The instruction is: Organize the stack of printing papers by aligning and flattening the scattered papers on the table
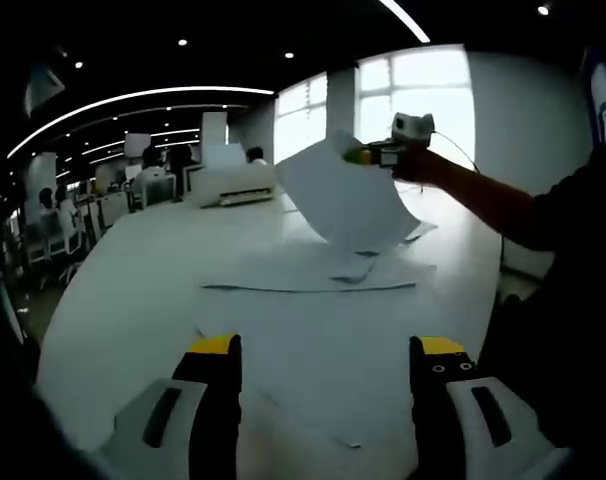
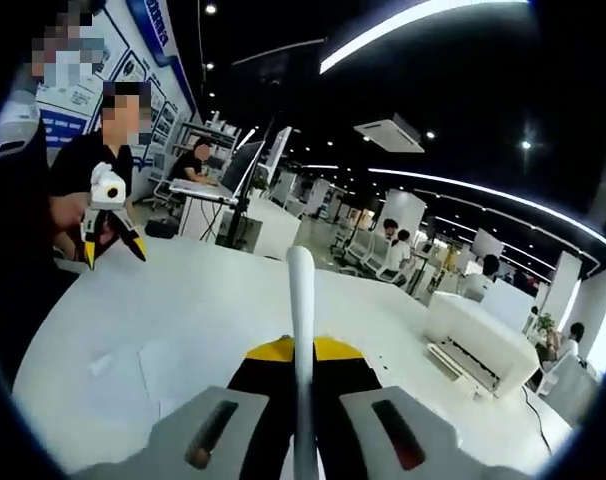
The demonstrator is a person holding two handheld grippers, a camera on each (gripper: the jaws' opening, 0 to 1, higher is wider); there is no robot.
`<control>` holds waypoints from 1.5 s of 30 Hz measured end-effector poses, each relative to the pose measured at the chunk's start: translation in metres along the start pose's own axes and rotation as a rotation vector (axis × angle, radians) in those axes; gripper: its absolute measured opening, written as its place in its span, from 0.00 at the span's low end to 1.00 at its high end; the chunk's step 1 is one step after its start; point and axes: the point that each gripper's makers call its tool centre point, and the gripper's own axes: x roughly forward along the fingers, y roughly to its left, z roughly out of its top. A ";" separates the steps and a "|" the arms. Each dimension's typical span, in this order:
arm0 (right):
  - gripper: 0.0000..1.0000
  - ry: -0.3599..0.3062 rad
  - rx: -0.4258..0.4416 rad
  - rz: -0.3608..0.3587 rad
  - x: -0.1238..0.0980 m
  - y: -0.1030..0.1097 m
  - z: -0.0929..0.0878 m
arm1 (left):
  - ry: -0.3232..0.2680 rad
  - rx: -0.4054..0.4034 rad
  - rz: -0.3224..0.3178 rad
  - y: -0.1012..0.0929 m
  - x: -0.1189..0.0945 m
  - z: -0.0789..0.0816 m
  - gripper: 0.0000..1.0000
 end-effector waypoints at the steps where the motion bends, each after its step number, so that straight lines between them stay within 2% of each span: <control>1: 0.00 -0.006 -0.005 0.006 0.000 0.002 0.002 | 0.000 0.001 0.000 0.000 0.000 0.000 0.71; 10: 0.00 -0.035 -0.066 0.088 -0.001 0.022 0.017 | -0.003 0.004 -0.002 0.000 -0.001 0.001 0.71; 15: 0.00 -0.045 -0.084 0.117 -0.001 0.026 0.021 | -0.005 0.005 -0.001 0.000 -0.001 0.001 0.71; 20: 0.00 -0.021 -0.122 0.136 0.002 0.034 0.020 | -0.008 0.007 0.001 0.001 -0.002 0.002 0.72; 31: 0.00 -0.034 -0.142 0.231 0.009 0.065 0.026 | -0.012 0.009 0.004 0.002 -0.003 0.002 0.72; 39: 0.00 -0.019 -0.172 0.291 0.011 0.077 0.025 | -0.013 0.013 0.010 0.004 -0.004 0.003 0.72; 45: 0.00 -0.004 -0.199 0.335 0.014 0.094 0.028 | -0.017 0.016 0.011 0.005 -0.004 0.004 0.72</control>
